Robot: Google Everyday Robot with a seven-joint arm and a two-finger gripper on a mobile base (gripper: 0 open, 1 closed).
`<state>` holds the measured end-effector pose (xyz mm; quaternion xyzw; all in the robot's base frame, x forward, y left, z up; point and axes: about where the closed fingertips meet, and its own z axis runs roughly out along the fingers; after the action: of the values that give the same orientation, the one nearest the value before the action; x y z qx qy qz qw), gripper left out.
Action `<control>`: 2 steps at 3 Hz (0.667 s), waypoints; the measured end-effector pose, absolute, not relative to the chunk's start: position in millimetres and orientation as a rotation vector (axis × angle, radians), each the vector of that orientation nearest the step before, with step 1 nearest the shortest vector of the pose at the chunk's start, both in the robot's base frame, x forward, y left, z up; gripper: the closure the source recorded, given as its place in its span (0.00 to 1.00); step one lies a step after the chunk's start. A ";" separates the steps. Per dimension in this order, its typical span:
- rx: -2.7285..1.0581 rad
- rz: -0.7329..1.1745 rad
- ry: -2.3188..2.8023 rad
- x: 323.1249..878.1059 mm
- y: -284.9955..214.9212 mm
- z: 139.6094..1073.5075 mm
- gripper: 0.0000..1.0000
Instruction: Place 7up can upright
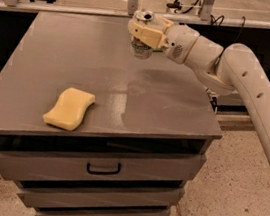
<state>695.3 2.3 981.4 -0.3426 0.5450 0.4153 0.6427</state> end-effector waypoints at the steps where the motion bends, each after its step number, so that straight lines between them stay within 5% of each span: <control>1: -0.778 1.076 1.296 687.6 -5.2 963.2 1.00; 2: -0.815 1.169 1.350 677.9 -10.0 947.8 1.00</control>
Offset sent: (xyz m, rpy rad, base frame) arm -0.0313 -0.0267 -0.0558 -0.0329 0.2823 0.2587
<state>677.9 -10.0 947.8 -0.3450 0.5716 0.4950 0.5560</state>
